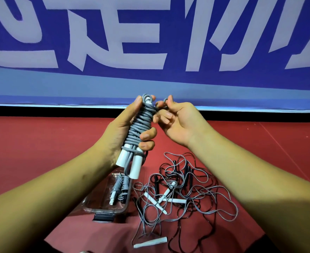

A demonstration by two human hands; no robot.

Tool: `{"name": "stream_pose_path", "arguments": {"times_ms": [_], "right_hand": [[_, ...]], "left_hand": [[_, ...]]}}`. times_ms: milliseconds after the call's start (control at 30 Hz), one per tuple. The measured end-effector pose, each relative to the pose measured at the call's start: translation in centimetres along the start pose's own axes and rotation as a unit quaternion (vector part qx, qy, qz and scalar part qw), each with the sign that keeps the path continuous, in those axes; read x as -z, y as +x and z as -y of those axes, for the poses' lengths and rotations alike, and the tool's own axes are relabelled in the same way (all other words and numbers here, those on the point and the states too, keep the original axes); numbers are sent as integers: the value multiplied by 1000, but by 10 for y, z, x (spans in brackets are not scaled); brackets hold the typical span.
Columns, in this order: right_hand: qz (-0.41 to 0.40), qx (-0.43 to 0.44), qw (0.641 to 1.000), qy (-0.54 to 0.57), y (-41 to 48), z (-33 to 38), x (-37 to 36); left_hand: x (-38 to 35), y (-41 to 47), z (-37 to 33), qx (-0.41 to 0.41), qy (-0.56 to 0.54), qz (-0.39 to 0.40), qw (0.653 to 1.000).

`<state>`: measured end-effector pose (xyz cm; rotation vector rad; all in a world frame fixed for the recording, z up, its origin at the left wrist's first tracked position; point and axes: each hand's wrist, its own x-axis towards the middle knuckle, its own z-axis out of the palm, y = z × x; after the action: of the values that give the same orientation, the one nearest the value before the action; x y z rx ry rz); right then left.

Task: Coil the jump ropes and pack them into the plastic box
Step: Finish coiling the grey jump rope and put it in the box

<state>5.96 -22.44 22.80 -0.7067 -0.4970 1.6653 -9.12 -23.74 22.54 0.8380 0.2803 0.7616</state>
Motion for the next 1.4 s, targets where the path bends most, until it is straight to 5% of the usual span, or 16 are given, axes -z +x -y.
{"name": "stream_pose_path", "arguments": {"times_ms": [167,467,933,1167,1400], "right_hand": [[-14,-21,998,-54,-1,18,13],[90,147,971,-167,-18,12,8],[80,164,908,-378,-13,11,12],[69,127,967,-209,-17,-2,2],[54,184,928,-319,-14,-6,0]], "left_hand": [[-8,1,3,23,9,0,1000],[6,9,-8,21,55,-119,991],[19,0,-15,50,40,-112,992],[19,1,-14,80,15,-88,993],[23,2,-8,91,20,-120,988]]}}
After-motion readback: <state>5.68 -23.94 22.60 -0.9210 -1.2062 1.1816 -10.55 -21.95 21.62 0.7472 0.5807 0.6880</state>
